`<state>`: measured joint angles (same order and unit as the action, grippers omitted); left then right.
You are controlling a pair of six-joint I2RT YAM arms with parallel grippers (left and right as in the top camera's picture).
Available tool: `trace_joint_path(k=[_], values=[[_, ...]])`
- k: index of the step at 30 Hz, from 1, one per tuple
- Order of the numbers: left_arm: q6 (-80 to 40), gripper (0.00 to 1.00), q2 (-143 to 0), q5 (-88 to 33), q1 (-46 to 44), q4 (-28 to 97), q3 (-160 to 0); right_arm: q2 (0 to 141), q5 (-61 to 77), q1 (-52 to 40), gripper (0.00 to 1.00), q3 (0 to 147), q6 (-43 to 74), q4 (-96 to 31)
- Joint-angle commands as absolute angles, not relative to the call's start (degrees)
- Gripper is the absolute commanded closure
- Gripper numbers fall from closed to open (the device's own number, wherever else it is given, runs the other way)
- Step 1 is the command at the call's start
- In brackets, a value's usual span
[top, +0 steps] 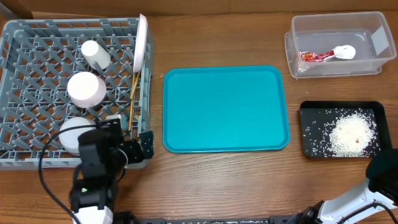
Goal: Sort waste into correct bins and load items into the dishwasher
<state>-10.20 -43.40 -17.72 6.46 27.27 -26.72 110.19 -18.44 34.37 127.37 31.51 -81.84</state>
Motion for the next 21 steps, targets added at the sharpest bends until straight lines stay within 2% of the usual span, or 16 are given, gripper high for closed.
trace_joint_path(k=[1,5,11,21], values=[[-7.2,0.00,-39.4,-21.2,4.6,17.5,-18.8,110.1,-19.2,34.2,0.00,127.6,31.6,-81.6],[-7.2,0.00,-33.2,-19.4,4.1,5.7,-9.7,110.1,-19.2,34.2,0.00,127.6,31.5,-81.6],[-7.2,0.00,-22.6,-14.0,4.1,-2.7,-0.5,110.1,-19.2,34.2,0.00,127.6,31.5,-81.6],[-7.2,0.00,-10.0,-3.3,-1.2,2.6,-0.3,110.1,-19.2,34.2,0.00,127.6,31.6,-81.6]])
